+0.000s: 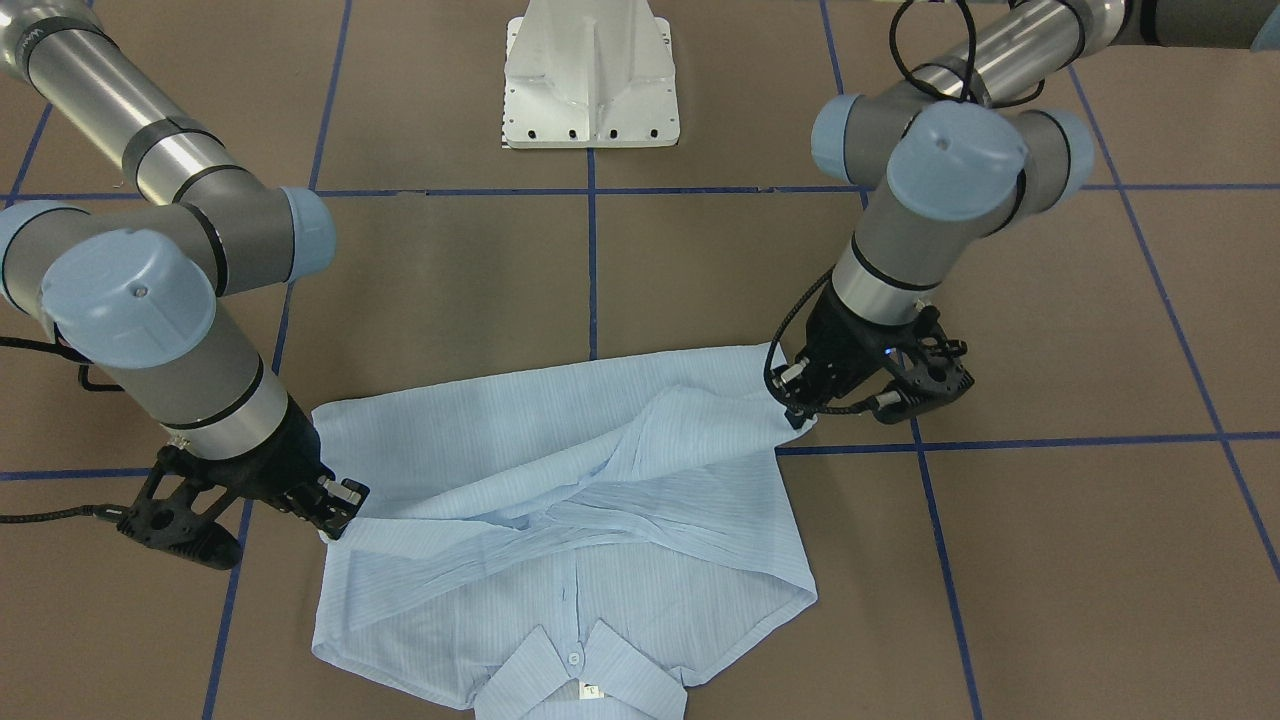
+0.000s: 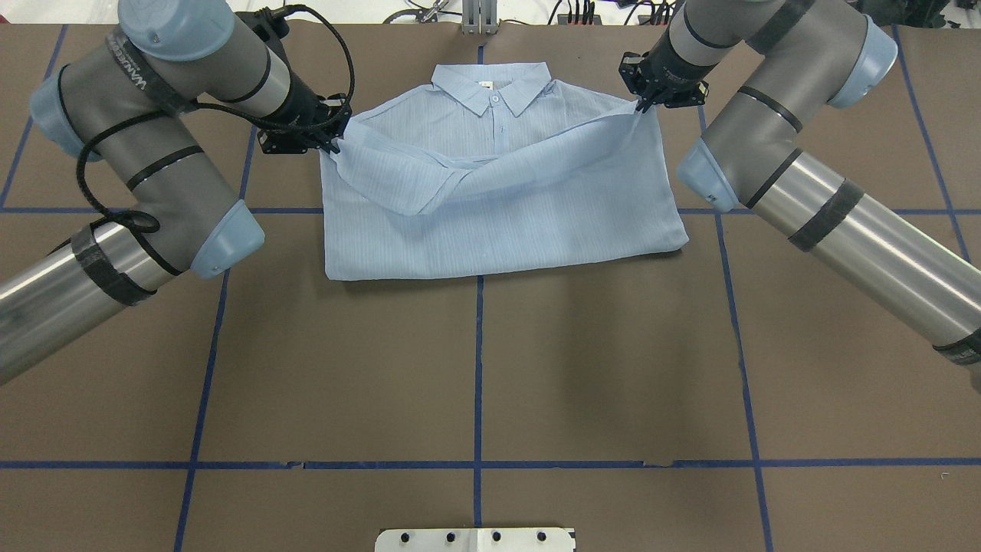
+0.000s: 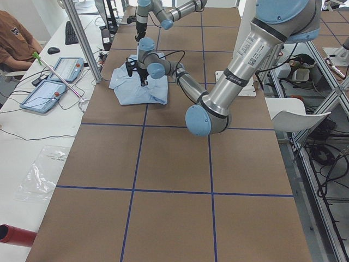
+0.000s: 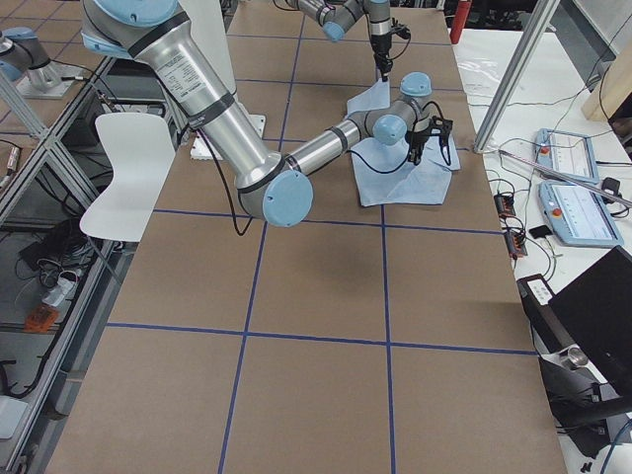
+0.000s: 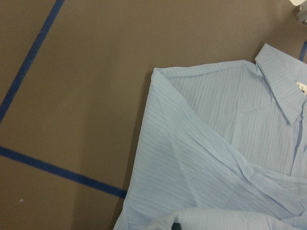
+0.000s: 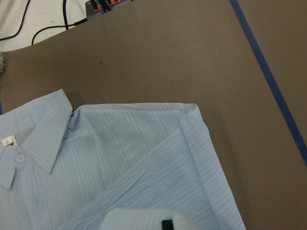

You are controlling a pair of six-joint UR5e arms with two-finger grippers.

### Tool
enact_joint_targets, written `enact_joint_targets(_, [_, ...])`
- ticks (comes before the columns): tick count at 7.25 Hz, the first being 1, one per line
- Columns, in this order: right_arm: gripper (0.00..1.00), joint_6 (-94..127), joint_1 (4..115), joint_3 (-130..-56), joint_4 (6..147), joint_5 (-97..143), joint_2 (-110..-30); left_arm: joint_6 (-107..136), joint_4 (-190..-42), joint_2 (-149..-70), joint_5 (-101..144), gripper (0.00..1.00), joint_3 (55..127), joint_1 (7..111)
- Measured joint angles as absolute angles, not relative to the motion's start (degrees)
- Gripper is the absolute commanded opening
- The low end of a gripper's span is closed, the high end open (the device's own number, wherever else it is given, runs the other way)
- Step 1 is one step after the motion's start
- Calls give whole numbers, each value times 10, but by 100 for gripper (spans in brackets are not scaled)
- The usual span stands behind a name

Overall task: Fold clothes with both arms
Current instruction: 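Lift the hem with both grippers and fold it toward the collar, then release the hem and move the right gripper to the folded shirt's side edge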

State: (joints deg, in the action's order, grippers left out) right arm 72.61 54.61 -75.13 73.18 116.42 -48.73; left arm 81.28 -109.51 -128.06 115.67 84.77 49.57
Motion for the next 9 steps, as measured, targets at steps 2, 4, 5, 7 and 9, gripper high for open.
enact_joint_targets(2, [0, 711, 556, -708, 732, 1164, -469, 813, -1173, -1310, 1157, 0, 749, 513])
enact_joint_targets(4, [0, 702, 556, -672, 732, 1163, -446, 814, -1218, -1333, 1157, 0, 688, 517])
enact_joint_targets(5, [98, 697, 556, -665, 732, 1162, -442, 815, -1227, -1338, 1157, 99, 675, 517])
enact_joint_targets(7, [100, 693, 551, -661, 712, 1155, -446, 815, -1235, -1343, 1156, 100, 668, 515])
enact_joint_targets(9, [100, 679, 548, -659, 649, 1150, -475, 819, -1243, -1345, 1154, 100, 668, 514])
